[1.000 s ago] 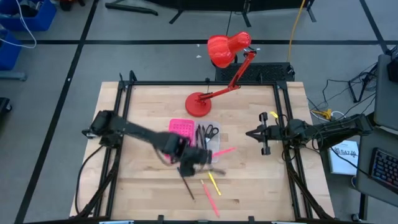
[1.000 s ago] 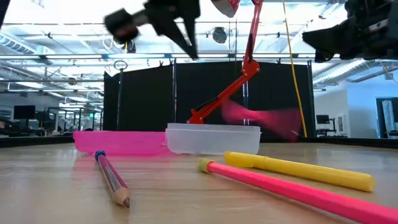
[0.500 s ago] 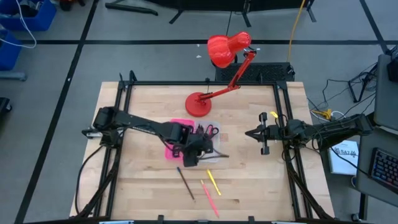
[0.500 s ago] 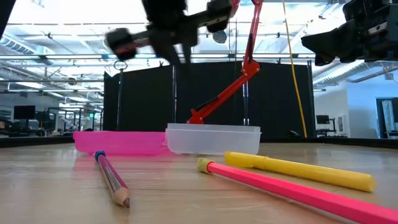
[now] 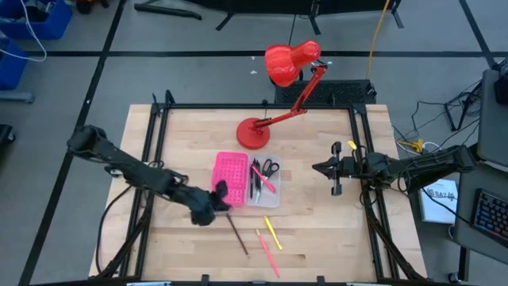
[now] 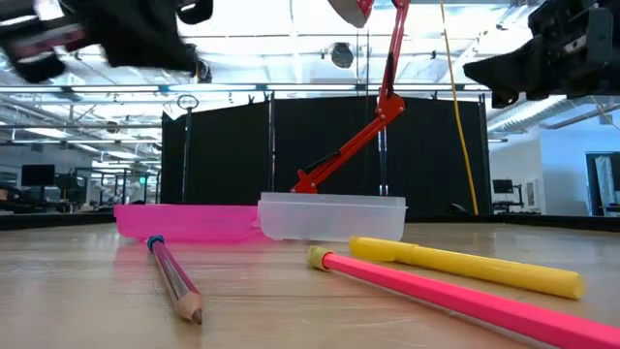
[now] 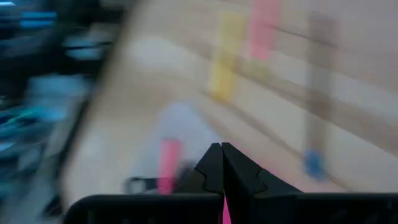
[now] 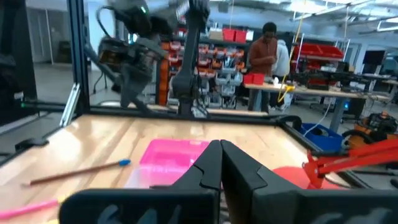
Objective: Pick & place school supplies into a supply box
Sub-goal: Put the pink pen into the supply box
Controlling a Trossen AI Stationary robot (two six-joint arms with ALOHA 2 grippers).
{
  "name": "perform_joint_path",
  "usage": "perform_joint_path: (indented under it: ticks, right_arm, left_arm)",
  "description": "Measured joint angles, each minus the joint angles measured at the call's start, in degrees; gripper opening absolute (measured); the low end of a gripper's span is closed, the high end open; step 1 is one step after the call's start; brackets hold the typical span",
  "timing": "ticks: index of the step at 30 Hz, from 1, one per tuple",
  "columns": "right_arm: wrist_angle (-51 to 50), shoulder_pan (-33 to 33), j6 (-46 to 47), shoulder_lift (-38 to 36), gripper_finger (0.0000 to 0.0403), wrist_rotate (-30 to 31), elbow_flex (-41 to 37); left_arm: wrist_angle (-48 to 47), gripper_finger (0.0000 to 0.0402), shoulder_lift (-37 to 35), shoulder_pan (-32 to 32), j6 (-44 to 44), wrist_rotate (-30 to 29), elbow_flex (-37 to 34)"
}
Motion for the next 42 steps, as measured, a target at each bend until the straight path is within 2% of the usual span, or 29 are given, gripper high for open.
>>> perform_joint_path:
  ticks: [3,5,7,11,16,20,23,26,29,34,37,42]
  right_arm:
    - [2.2,0.0,0.5,0.5,0.0,0.0,0.0]
    - [3.6,0.0,1.5,0.8,0.0,0.0,0.0]
    - [4.6,0.0,1.7,1.0,0.0,0.1,0.0]
    - [5.1,0.0,1.7,1.9,0.0,1.5,0.0]
    - [5.2,-0.1,1.7,3.6,0.0,1.8,0.0]
    - [5.2,-0.1,1.7,4.6,0.0,1.8,0.0]
    - [5.2,-0.1,1.6,4.9,0.0,1.8,0.0]
    - [4.7,-0.1,1.3,5.0,0.0,1.6,0.0]
    - [3.1,-0.1,-0.2,5.0,0.0,1.5,0.0]
    - [1.8,-0.1,-1.4,5.0,0.0,1.5,0.0]
    - [1.8,-0.1,-1.4,5.0,0.0,1.5,0.0]
    - [1.0,-0.1,-1.4,5.0,0.0,1.5,0.0]
  left_arm:
    - [17.0,0.0007,-2.5,0.0,-4.3,-8.7,-5.0]
    - [20.4,0.0006,-2.5,1.0,-5.5,-13.1,-4.7]
    - [17.0,0.0003,-1.1,3.4,-4.4,-12.0,-2.5]
    - [3.6,0.0005,5.3,10.3,-0.7,-1.7,6.0]
    - [-10.1,0.0005,18.0,18.1,0.3,4.8,22.9]
    - [-22.8,0.0008,29.8,20.8,1.9,10.5,38.0]
    - [-32.0,0.0038,38.5,21.3,-0.8,11.1,47.8]
    - [-42.5,0.0087,44.5,21.4,-1.7,13.6,55.2]
    - [-46.0,0.0143,47.6,21.4,-0.5,14.3,58.6]
    - [-46.0,0.0218,50.0,21.5,3.8,10.0,58.9]
    - [-46.6,0.0238,50.1,21.5,6.3,9.8,58.7]
    - [-46.5,0.0231,50.1,22.2,8.0,9.2,58.2]
